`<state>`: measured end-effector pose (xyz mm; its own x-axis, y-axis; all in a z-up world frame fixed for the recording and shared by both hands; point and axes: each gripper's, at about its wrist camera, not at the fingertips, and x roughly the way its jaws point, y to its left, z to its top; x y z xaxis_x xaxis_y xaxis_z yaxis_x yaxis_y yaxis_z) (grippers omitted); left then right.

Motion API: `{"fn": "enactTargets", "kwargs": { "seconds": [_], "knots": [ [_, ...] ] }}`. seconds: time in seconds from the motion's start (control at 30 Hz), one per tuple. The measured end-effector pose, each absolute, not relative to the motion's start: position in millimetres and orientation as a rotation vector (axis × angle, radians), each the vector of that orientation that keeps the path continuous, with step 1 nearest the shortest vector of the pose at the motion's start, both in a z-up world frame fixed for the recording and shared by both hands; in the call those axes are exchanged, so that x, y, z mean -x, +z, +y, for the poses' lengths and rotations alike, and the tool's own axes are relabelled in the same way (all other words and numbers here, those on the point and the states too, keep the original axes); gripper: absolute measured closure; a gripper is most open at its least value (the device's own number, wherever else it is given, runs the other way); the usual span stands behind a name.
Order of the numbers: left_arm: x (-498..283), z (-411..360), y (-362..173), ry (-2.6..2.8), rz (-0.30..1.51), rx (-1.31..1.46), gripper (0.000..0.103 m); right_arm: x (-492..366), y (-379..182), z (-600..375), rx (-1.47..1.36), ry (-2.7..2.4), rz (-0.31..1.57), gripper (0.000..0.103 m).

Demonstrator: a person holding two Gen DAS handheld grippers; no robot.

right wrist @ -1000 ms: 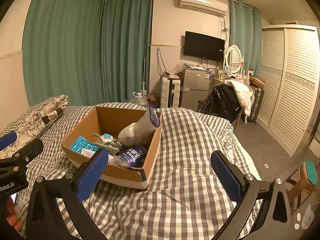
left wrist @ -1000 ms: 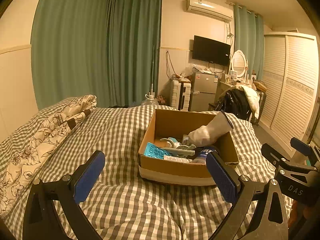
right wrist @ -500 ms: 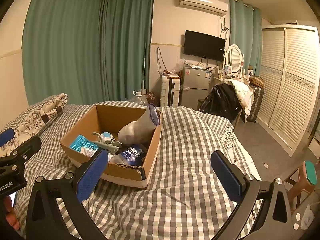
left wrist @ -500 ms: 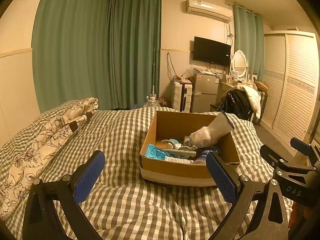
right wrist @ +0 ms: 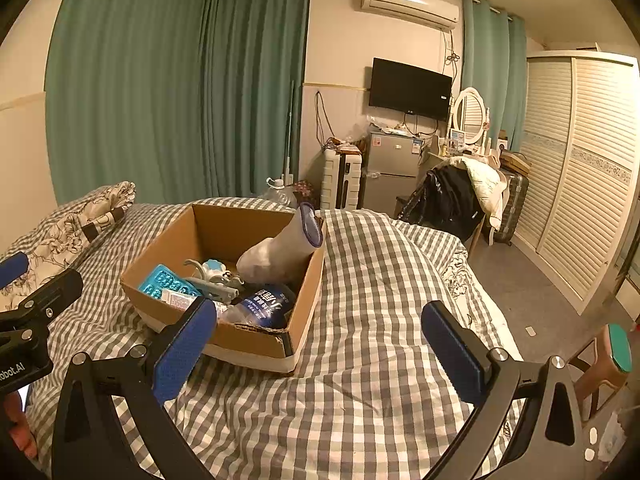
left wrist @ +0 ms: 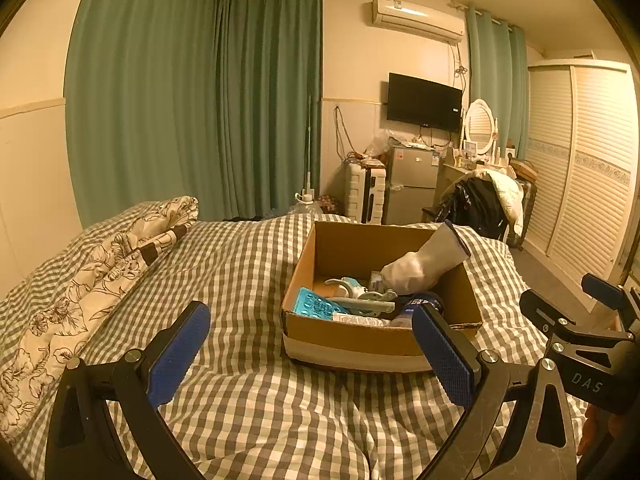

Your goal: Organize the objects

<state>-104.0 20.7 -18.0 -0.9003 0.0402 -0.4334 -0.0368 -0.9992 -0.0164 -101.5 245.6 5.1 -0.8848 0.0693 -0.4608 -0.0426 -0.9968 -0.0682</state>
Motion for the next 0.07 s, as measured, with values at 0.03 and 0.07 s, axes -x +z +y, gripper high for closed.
{"fn": "enactTargets", "kwargs": {
  "seconds": [0.03, 0.07],
  "knots": [
    [104.4, 20.3, -18.2, 3.026, -0.013, 0.692, 0.0, 101.4, 4.9, 245.8, 0.735, 2.994, -0.086, 0.0],
    [104.5, 20.1, -18.0, 3.029, -0.016, 0.693, 0.0, 101.6, 5.1, 245.7, 0.735, 2.994, -0.086, 0.0]
  ]
}}
